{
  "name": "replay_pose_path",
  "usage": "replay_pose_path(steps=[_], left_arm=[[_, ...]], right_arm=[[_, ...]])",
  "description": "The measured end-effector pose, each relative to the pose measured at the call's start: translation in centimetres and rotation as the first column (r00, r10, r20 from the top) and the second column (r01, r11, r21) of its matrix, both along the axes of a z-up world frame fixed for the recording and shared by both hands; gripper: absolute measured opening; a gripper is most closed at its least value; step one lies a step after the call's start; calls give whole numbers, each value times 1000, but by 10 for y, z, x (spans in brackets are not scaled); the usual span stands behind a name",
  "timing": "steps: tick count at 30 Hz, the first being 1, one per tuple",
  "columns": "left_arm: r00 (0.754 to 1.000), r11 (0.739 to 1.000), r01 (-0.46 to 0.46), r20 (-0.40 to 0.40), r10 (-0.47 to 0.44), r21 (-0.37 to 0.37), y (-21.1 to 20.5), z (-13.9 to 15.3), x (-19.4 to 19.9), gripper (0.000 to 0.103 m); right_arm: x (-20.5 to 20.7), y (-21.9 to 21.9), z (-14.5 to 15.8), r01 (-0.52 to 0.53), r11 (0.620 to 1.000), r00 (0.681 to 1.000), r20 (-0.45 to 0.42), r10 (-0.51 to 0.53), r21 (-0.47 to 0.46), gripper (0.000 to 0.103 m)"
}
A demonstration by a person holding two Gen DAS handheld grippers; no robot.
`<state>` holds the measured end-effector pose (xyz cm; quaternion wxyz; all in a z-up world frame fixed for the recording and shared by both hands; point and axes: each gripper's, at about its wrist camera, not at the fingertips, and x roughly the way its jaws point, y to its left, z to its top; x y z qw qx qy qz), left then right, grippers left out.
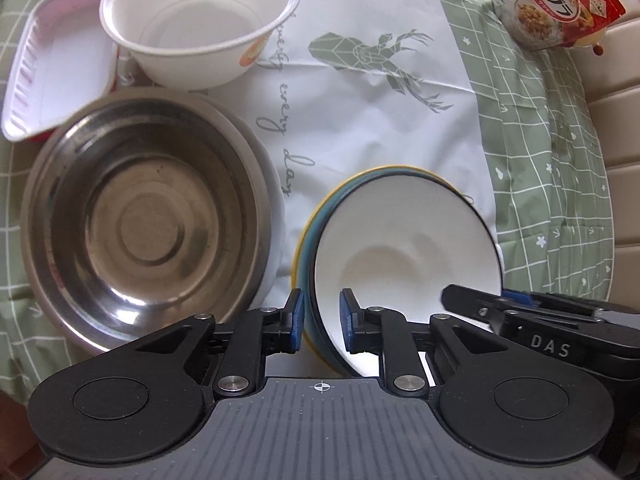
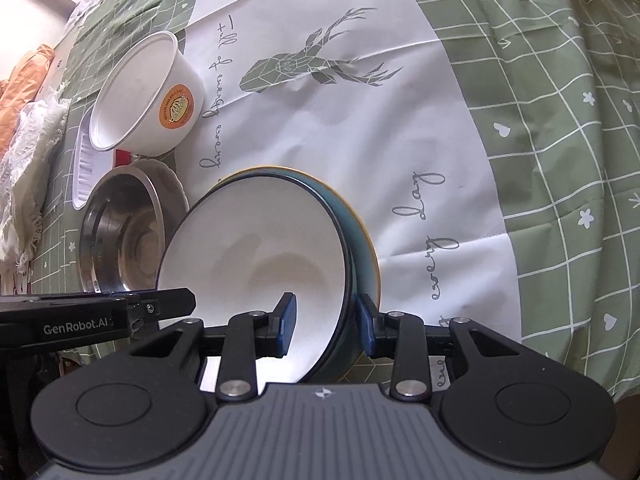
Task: Organize plates and bowls
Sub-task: 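Press the nested bowls onto the stack beside the steel bowl with the left tool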
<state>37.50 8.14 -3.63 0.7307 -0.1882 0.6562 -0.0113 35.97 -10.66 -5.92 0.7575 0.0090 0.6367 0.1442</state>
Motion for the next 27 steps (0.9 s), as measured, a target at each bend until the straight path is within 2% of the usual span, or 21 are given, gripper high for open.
replay_pose_path(steps=[6,7,10,16,24,27], left_arm=[[1000,999,-3,29,1,46,2,6,3,21],[999,998,2,33,-4,60,1,5,4,24],[1000,998,15,15,-16,60,0,-5,8,23],[999,998,31,-11,-31,47,-9,-20,13,23],[999,997,46,-27,-45,66,-16,-38,22,24],[998,1000,17,-54,-15,25,-12,-48,24,28]], right_arm=[[3,0,16,-12,1000,997,70,14,-29,33],[3,-1,18,-11,999,996,87,14,-34,35],[8,-4,16,8,999,995,103,-2,-54,40],[16,-8,-16,47,998,999,26,-46,-38,40],[28,-5,-54,90,995,993,-82,-86,37,43],[33,-6,-60,98,994,990,-110,-92,52,43]])
